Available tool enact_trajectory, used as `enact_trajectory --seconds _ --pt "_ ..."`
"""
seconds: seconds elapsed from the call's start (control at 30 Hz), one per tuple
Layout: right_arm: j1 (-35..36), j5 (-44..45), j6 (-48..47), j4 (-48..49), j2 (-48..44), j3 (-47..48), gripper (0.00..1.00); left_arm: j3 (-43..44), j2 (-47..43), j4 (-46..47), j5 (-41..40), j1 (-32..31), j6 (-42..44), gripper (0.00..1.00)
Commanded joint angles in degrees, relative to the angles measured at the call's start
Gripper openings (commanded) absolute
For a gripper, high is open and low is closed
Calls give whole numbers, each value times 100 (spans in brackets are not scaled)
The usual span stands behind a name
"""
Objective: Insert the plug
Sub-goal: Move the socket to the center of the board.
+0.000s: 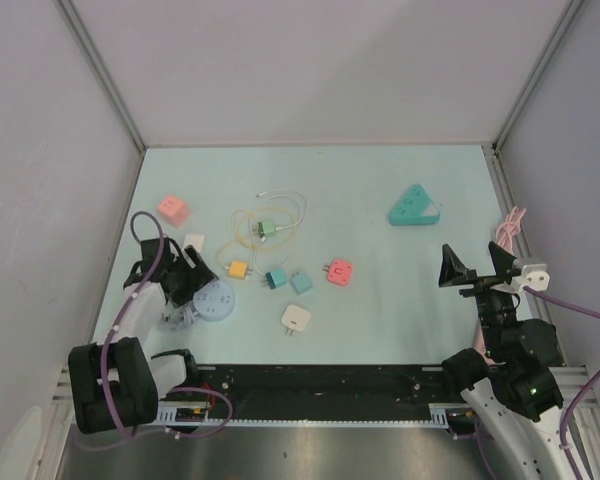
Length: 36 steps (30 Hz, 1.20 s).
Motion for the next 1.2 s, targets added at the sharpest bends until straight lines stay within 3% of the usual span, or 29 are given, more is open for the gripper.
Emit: enact_trajectory --seconds 0.0,0.13,0.47,0.6,0.7,0.73,0.83,1.17 --pt "67 134 2 130 -61 98 100 -319 -20 287 987 -49 -477 80" --pt "76 152 2 129 -70 107 100 -512 -231 568 1137 -329 -978 75" --pt "76 204 -42 112 -70 107 100 -680 -723 1201 724 -1840 -2682 73" --pt "85 178 -60 103 -70 107 100 -504 -679 1298 601 -2184 -2816 75" --pt "76 169 -60 86 -70 107 100 171 -828 326 -231 -2290 -2229 78" --pt "85 169 -60 77 -70 107 100 356 -916 -400 -1052 -2351 -2105 79" --pt "85 161 -51 94 -70 107 100 805 -1451 -1641 -2085 -2693 -2217 86" --pt "76 152 -60 68 -62 98 100 103 -2024 -3439 -3159 -4196 -4704 96"
